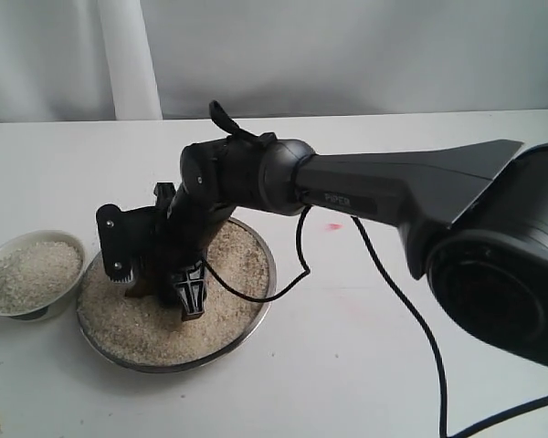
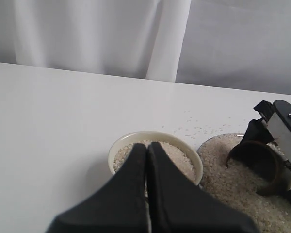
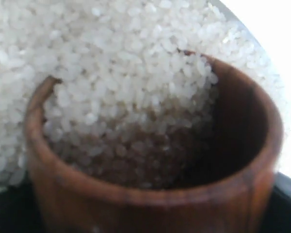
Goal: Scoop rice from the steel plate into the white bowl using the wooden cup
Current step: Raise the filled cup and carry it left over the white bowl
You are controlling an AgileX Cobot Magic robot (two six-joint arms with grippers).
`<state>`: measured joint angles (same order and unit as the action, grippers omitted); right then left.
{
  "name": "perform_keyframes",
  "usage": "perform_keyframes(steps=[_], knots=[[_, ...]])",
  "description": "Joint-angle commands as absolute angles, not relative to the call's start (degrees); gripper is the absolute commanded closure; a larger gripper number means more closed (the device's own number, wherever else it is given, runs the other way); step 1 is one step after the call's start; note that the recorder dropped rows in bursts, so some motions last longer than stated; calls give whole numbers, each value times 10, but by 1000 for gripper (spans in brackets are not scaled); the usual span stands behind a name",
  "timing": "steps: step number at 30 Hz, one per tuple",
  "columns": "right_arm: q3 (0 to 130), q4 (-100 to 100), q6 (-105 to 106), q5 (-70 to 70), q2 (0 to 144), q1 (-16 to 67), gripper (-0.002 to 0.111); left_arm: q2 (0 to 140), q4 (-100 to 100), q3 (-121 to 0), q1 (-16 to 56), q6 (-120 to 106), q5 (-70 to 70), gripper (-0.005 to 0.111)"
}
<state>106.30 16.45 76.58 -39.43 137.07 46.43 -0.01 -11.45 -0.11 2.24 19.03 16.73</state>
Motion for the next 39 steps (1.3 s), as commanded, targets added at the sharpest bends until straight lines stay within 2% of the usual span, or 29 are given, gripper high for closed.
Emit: perform_keyframes(steps=[1,17,27,39], knots=[[1054,238,786,-430,1382,446,108,0,-114,0,23,193,163,107],[1054,390,876,-426,1318,406,108,0,-114,0,23,193,163,107],[1054,454,887,-411,1250,404,108,0,-114,0,23,193,163,107],[1054,550,892,-376,1244,406,108,0,-114,0,23,193,163,107]])
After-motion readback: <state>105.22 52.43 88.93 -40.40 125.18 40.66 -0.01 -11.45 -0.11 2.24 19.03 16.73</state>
